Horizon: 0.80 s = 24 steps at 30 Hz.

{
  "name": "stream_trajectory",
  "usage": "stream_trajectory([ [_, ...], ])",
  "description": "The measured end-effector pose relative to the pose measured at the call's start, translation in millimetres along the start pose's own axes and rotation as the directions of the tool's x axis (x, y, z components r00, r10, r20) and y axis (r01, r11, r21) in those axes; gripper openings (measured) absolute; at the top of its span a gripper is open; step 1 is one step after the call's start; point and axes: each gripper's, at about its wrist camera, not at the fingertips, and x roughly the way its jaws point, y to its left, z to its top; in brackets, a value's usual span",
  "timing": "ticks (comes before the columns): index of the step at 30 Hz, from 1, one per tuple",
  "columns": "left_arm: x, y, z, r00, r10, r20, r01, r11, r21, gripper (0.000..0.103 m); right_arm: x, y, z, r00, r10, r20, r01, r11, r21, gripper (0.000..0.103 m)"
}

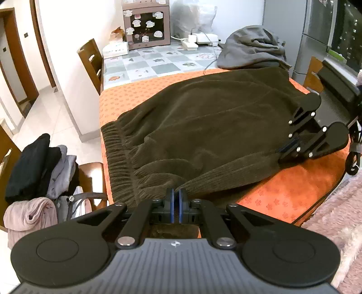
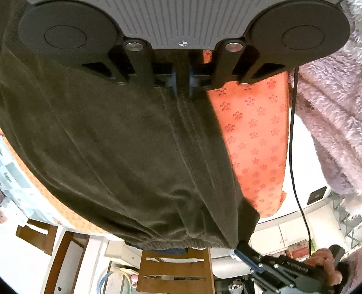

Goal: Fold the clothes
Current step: 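Open both grippers and release the trousers flat on the mat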

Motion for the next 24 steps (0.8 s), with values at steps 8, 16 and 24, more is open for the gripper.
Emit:
stream_trajectory([
  [8, -15.5, 1.6, -5.1, 0.999, 0.031, 0.027, -0.031, 0.999, -0.007, 0.004, -64.9, 13.5, 10.5, 0.995, -0.035, 0.098, 0.036, 0.999, -0.007, 0.008],
  [16, -23.2, -10.0, -27.9, 0.999, 0.022, -0.025, -0.022, 1.0, 0.0, 0.004, -72.8, 35.6, 9.3, 0.996, 0.087, 0.028, -0.087, 0.996, 0.016, 0.008],
  [24, 7.4, -12.5, -65.5, 0.985, 0.02, -0.17, -0.029, 0.998, -0.047, 0.002, -22.8, 31.2, -8.6, 0.978, 0.206, -0.038, -0.199, 0.969, 0.146, 0.013],
])
